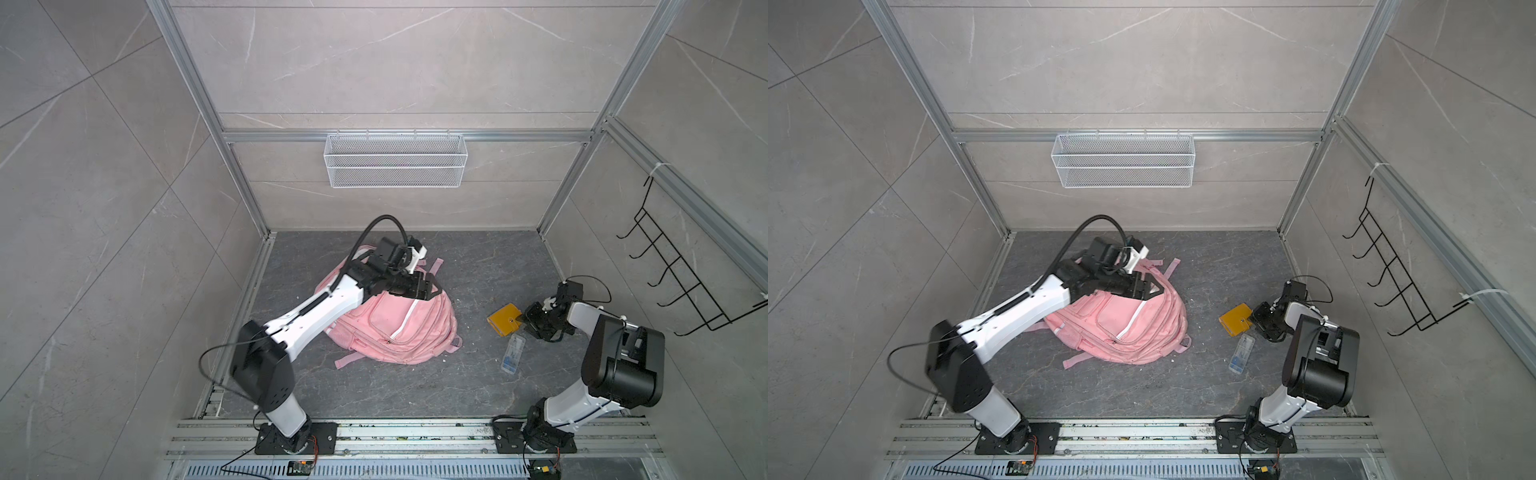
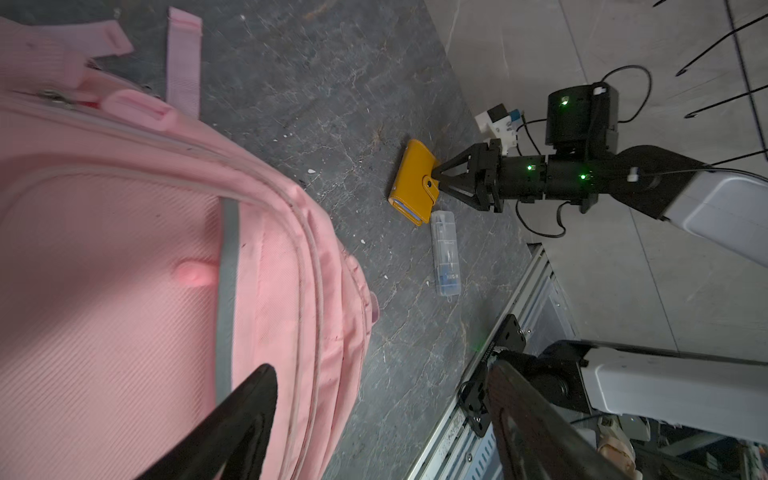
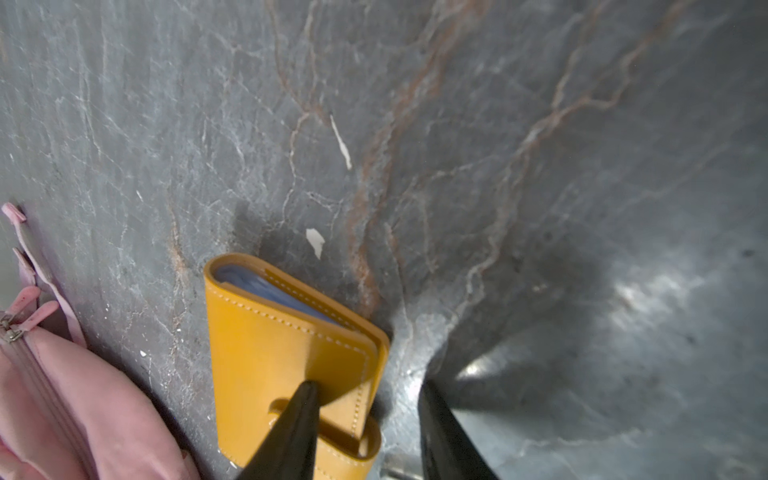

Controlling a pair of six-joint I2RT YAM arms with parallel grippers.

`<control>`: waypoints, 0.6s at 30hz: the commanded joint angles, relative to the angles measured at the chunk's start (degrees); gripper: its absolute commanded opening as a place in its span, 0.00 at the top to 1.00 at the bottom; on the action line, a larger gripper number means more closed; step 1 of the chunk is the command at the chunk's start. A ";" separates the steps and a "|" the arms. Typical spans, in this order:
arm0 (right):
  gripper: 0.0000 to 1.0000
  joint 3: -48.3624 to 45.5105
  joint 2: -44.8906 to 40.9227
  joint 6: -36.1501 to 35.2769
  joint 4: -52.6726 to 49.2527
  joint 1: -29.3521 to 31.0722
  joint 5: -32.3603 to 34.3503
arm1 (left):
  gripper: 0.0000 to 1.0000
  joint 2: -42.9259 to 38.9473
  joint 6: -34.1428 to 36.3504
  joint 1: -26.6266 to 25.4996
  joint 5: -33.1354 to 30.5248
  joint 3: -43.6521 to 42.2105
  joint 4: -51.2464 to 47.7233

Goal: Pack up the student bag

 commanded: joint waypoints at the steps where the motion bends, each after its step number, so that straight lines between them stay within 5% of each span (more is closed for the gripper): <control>1: 0.66 1.29 2.12 -0.18 0.13 0.38 0.07 | 0.18 7.87 -1.57 -2.39 2.91 9.39 1.99; 8: 0.79 4.12 5.49 -1.53 -1.15 2.04 1.05 | 0.19 25.61 -3.81 -5.17 4.16 27.33 -3.14; 18: 0.85 7.20 5.96 -2.05 -5.57 8.53 5.45 | 0.23 40.66 -9.55 -6.38 5.37 38.03 -4.38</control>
